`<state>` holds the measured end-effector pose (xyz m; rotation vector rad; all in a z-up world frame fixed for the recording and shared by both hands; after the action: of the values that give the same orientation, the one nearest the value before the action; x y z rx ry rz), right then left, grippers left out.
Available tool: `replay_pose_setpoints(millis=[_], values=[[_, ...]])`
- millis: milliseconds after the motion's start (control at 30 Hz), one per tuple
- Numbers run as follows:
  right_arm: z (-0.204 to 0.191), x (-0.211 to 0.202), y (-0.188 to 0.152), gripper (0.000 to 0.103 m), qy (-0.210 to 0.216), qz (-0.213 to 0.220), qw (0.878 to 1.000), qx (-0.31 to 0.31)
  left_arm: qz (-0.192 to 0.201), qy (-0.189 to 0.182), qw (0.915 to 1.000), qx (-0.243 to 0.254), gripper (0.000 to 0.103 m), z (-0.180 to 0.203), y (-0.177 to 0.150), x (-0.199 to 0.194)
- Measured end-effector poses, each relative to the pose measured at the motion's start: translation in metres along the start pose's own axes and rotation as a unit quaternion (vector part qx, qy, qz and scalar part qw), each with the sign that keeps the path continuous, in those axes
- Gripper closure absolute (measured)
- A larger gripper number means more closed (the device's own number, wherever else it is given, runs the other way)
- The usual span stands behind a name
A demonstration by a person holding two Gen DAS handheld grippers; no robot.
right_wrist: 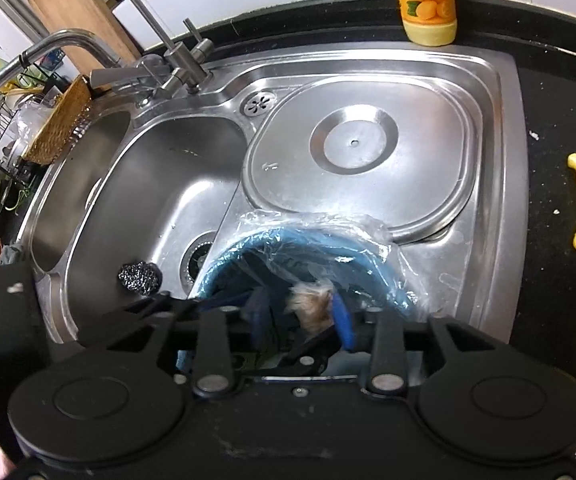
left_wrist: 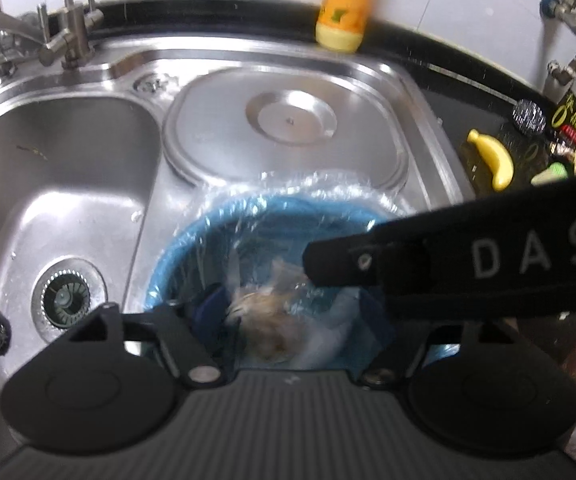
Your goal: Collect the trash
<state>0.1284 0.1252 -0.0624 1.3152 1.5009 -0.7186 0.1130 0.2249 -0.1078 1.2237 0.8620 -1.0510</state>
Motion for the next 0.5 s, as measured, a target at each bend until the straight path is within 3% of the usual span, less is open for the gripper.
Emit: replay_pose_setpoints(millis=[33, 167, 300, 500], values=[[0.0, -0.002, 0.0, 0.056, 0.001, 0.002, 1.0, 0.0, 0.005, 0.001, 1.0, -0.001, 0.022, 0.001, 0.0, -0.003], [-0.001, -0.015, -0.003, 0.023, -0.005, 0.018, 1.0, -0.004, 0.02, 0.002, 0.9998, -0.004, 0.012, 0.005, 0.001, -0.014], [0.001, -0.031, -0.008, 0.016, -0.005, 0.036, 0.999, -0.006, 0.035, 0.005, 0.9994, 0.003, 0.003, 0.017, 0.0, -0.028], [0.018, -0.055, -0.02, 0.013, -0.001, 0.059, 0.998, 0.012, 0.048, 0.001, 0.9986, 0.023, 0.001, 0.045, -0.001, -0.044]])
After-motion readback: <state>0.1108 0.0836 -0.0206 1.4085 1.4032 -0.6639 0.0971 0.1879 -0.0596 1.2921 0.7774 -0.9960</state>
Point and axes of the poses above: each gripper's, at about its wrist camera, not at the fingertips, and x roughly the way its jaws point, z to its right, y to its top, the point moved 3 cm from there along x, roughly the way its jaws point, and after that the axes turned 15 degrees about -z, right-handed, at the moved point
